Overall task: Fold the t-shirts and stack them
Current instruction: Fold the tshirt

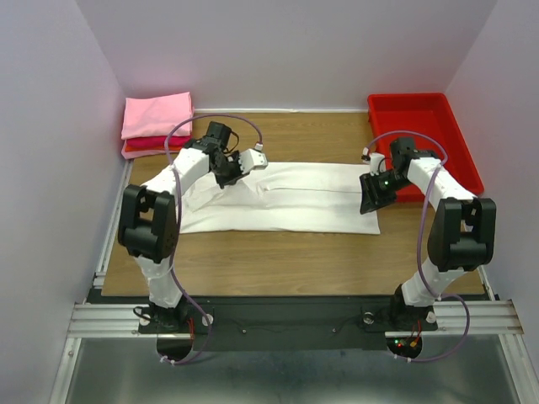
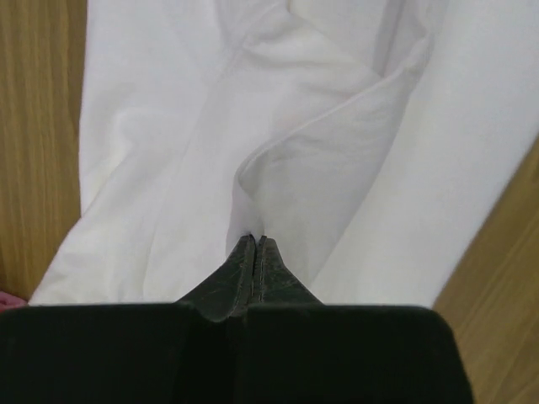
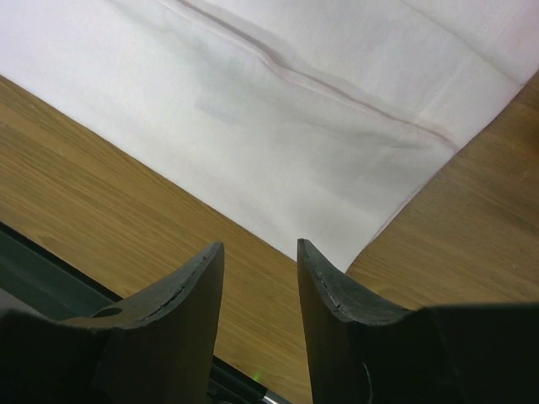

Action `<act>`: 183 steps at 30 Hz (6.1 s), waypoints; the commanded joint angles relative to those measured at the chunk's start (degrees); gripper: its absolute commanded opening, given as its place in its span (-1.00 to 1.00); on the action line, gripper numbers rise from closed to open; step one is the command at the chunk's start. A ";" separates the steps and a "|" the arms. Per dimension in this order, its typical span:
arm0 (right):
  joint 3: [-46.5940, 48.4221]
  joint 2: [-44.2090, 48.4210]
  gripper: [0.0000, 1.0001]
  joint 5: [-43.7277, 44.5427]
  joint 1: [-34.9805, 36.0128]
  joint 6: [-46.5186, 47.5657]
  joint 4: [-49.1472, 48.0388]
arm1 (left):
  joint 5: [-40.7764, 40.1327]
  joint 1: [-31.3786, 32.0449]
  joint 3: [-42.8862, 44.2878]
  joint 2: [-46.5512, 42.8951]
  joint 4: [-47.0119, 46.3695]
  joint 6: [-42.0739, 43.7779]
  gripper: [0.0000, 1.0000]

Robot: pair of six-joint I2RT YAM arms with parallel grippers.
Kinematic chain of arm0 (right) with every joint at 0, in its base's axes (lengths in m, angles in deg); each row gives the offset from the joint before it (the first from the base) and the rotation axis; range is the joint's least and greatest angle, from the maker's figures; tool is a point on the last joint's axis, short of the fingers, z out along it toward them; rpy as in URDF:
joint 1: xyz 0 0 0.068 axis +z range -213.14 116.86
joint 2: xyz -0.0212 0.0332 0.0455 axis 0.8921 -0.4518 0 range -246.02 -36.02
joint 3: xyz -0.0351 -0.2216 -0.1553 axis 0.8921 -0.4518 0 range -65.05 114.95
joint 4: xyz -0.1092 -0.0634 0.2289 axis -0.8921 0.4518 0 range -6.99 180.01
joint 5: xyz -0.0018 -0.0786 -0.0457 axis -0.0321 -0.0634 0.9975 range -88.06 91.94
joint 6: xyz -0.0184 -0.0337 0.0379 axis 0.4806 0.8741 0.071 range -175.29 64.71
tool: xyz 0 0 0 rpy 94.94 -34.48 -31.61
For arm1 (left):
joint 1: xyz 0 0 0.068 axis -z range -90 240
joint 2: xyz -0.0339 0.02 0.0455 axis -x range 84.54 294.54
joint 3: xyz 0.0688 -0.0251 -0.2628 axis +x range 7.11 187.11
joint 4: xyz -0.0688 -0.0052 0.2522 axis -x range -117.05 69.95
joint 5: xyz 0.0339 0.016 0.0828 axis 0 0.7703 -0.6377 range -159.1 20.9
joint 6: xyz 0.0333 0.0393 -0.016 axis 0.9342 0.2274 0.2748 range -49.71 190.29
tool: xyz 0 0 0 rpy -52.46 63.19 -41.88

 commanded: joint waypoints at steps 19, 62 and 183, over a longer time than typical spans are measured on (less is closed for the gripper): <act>4.79 -2.73 -0.07 -7.16 8.70 -5.30 -7.91 | 11.01 -15.94 5.75 0.49 -0.18 -6.22 -0.14; 60.18 -50.91 -0.26 -3.38 39.73 -12.17 -34.47 | 34.75 -36.52 -15.72 1.00 -12.40 -42.44 0.08; -16.03 -2.40 -0.63 8.57 26.53 -12.52 -27.36 | -1.18 -12.45 1.01 15.11 -11.96 -39.90 -0.43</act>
